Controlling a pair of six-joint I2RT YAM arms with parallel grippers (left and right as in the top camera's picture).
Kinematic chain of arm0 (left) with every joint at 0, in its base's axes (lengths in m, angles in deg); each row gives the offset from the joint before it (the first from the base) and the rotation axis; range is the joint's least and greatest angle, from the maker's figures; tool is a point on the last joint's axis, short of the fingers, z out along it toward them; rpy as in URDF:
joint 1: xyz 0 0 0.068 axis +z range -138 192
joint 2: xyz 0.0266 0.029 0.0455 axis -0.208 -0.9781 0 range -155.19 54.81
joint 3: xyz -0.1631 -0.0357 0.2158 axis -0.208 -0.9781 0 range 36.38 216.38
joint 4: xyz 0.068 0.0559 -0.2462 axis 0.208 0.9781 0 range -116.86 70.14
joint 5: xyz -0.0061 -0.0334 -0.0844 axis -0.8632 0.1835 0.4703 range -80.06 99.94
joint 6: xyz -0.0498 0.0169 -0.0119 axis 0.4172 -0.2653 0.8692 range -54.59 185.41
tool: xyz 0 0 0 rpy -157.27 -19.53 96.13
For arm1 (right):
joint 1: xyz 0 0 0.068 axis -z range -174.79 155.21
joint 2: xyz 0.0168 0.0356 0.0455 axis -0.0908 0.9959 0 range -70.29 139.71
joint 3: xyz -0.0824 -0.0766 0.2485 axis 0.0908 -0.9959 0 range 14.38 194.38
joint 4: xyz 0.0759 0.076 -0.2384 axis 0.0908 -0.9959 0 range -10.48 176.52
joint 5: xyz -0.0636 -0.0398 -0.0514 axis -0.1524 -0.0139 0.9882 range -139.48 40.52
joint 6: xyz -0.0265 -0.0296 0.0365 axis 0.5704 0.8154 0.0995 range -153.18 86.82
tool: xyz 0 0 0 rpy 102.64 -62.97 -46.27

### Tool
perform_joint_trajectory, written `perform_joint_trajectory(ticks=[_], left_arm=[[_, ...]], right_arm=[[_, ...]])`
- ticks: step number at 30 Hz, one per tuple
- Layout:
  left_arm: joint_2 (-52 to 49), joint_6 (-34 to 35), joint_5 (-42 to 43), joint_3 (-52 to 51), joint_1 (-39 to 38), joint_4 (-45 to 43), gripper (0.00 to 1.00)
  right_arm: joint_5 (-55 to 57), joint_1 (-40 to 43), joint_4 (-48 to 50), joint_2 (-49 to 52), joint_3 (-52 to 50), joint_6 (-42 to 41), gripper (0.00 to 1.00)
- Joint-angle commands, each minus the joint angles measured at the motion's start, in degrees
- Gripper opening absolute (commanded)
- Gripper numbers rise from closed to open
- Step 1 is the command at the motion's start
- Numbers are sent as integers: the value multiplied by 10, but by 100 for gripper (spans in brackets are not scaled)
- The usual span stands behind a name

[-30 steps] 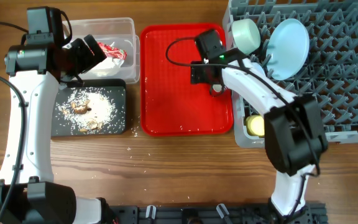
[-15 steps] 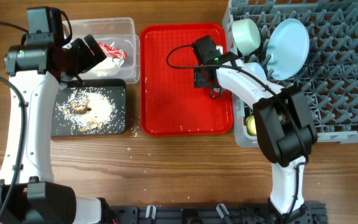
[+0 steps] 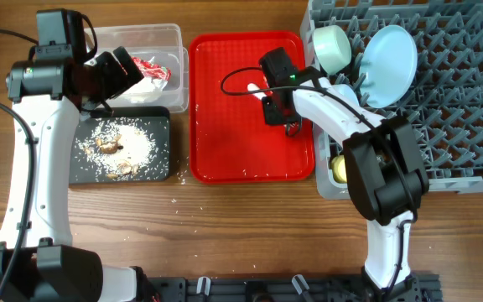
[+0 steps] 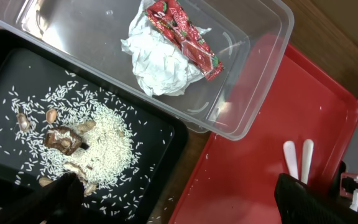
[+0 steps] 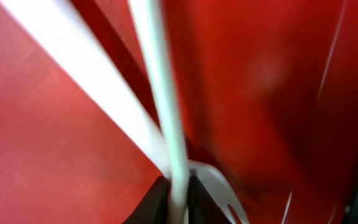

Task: Sort waste into correct bins and load items into the dishwasher rack

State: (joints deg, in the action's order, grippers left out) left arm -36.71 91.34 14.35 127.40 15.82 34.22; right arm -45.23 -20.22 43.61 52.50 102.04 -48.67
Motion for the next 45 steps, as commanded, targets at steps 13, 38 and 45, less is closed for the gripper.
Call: perform_joint_trajectory(ticks=[13,38,45], left_arm=[[-4,0,7,-4,-2,-2,100],[-4,0,7,-4,-2,-2,100],[-4,0,7,-4,-2,-2,100]], right_arm=[[-70,0,-65,-164,7,-1,4],[133,163,-242,-349,-160,-703,4],[134,163,-181,-349,-179,-632,100]])
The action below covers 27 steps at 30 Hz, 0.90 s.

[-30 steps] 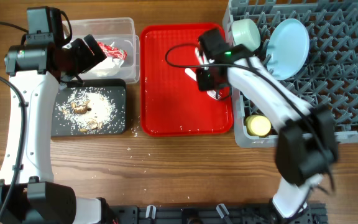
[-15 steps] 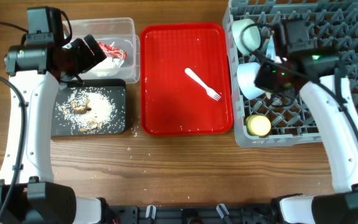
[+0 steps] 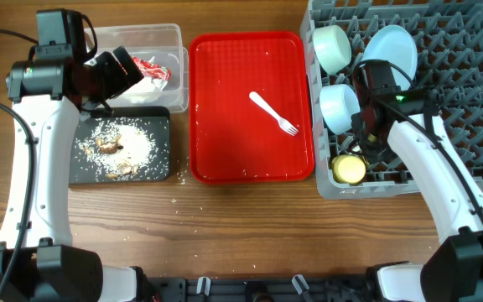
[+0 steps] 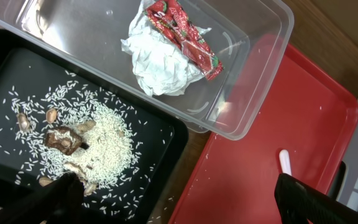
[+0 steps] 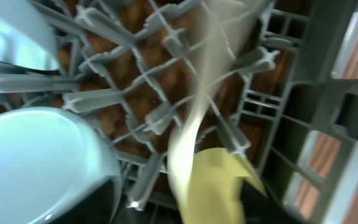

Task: Sort waste into correct bins and load items into the dishwasher rack

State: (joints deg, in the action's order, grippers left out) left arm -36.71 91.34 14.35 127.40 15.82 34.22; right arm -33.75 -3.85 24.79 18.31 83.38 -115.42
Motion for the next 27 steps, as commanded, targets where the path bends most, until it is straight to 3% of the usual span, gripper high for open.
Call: perform_joint_trajectory(ticks=[1,6,9,11,18,27], left_arm=[[-4,0,7,-4,-2,-2,100],[-4,0,7,-4,-2,-2,100],[-4,0,7,-4,-2,-2,100],[-4,0,7,-4,-2,-2,100],[-4,0,7,-4,-2,-2,100],[-4,0,7,-4,-2,-2,100]], right_arm=[[18,-1,9,-8,19,81,100],[-26,-1,17,-25,81,320,97],[-184,-5,91,-46,101,555,97],[-255,-23,132,-49,101,626,94],[-184,-160,218,46,103,701,85],[-140,-172,157,289,266,763,84]])
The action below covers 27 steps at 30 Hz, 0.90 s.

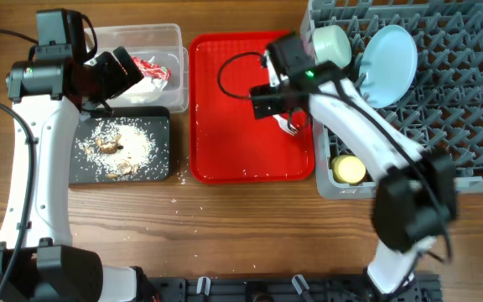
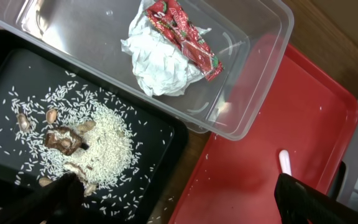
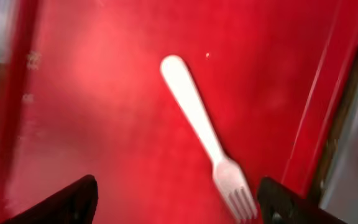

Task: Sort waste into correct bins and load items into the dishwasher rack
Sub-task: 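Grasp the white fork with the right gripper and put it in the rack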

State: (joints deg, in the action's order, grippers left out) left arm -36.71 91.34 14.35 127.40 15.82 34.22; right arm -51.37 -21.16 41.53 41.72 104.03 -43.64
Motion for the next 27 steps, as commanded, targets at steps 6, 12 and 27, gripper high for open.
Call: perform_joint_trajectory(ticks=[6,12,27], left_arm=[[-4,0,7,-4,-2,-2,100],[-4,0,7,-4,-2,-2,100],[-4,0,7,-4,-2,-2,100]], right_arm=[[18,28,-20,116,66,91,76],[-50,45,-28,134,64,134,67],[-87,46,-45,171,54,143,15]])
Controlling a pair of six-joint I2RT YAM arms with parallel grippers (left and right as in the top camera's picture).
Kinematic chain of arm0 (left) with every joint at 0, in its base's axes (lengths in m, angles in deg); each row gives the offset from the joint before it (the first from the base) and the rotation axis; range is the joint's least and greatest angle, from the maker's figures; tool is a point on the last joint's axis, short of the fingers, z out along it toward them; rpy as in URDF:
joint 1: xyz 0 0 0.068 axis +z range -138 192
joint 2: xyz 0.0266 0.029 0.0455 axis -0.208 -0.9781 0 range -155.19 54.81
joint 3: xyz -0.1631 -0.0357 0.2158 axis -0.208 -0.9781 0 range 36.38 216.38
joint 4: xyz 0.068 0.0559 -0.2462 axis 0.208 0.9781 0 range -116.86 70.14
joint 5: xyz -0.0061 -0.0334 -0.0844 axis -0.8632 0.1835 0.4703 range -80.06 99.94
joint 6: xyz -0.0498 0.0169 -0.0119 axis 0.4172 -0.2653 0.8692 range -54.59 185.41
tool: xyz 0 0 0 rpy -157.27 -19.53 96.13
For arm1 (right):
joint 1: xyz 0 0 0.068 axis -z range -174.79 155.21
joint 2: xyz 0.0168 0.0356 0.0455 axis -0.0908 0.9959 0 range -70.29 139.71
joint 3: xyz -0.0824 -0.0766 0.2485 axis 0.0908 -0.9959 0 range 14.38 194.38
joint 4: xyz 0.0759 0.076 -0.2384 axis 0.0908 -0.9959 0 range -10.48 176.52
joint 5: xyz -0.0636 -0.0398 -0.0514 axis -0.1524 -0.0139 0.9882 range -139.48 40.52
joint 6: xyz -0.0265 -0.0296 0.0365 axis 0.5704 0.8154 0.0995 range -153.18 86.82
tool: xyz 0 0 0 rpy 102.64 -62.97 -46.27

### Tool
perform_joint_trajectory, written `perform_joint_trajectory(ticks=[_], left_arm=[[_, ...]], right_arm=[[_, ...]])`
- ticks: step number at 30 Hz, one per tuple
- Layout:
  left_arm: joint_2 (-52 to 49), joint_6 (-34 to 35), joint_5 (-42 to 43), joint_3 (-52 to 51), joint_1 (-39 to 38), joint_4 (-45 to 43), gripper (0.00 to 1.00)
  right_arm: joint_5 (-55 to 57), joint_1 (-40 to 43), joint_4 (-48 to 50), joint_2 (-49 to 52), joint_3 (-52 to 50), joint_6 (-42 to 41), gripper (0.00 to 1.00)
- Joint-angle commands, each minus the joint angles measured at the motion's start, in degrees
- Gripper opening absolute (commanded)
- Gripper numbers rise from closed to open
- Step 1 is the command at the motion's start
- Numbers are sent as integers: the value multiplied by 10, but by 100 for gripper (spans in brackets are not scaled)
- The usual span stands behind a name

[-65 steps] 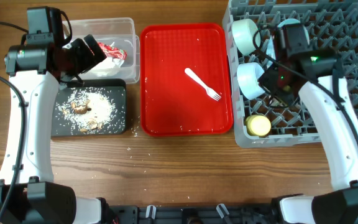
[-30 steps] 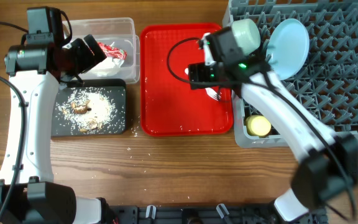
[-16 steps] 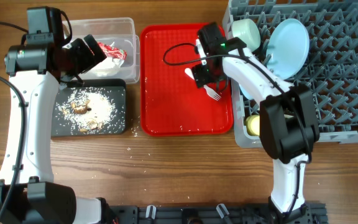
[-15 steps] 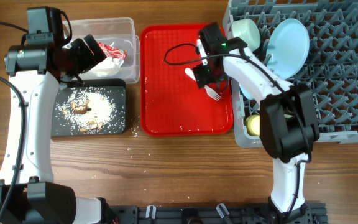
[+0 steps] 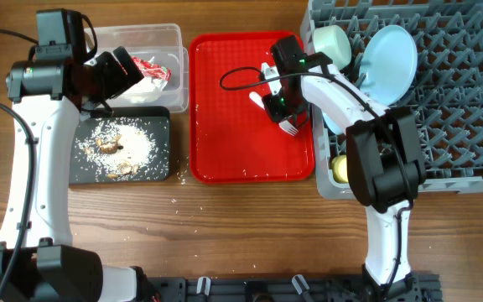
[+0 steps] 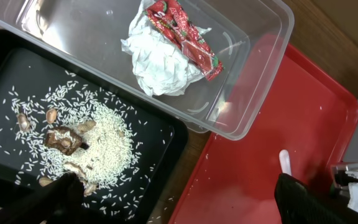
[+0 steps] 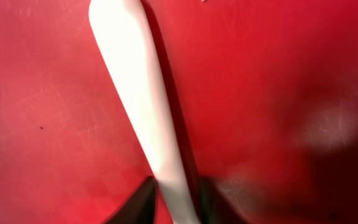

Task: Sort waste into correct bins and load items into the dishwasher rack
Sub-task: 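Grasp the white fork with the right gripper and put it in the rack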

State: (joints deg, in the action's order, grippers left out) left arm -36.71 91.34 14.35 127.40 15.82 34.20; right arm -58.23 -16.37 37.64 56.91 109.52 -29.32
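A white plastic fork lies on the red tray, its tines pointing to the front right. My right gripper is down on the fork's handle, a finger pressed against each side, shut on it. The grey dishwasher rack stands to the right. My left gripper hangs open and empty over the join of the clear waste bin and the black tray. The fork's handle end shows in the left wrist view.
The rack holds two bowls, a pale blue plate and a yellow item in its front left compartment. The clear bin holds a crumpled tissue and a red wrapper. Rice and scraps cover the black tray.
My right gripper was open above the fork; now it is low on the tray with its fingers shut on the handle. The fork lies where it was. The left arm is unchanged.
Two white utensils lay on the red tray, my right gripper shut on one. Then the gripper held that utensil over the rack's front left corner, with one fork left on the tray. Then it hung open above the fork, and now grips its handle.
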Motion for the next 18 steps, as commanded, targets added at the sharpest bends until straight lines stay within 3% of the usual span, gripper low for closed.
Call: perform_joint_trajectory(ticks=[1,2,11,15,18], left_arm=[[-4,0,7,-4,-2,-1,100],[-4,0,7,-4,-2,-1,100],[-4,0,7,-4,-2,-1,100],[-4,0,7,-4,-2,-1,100],[-4,0,7,-4,-2,-1,100]], right_arm=[[-20,-2,-11,19,-1,0,9],[-24,-2,-18,19,-1,0,4],[-77,-2,-62,3,6,-45,4],[-90,-2,-90,-87,16,-73,4],[-76,-1,-99,-229,16,-120,4]])
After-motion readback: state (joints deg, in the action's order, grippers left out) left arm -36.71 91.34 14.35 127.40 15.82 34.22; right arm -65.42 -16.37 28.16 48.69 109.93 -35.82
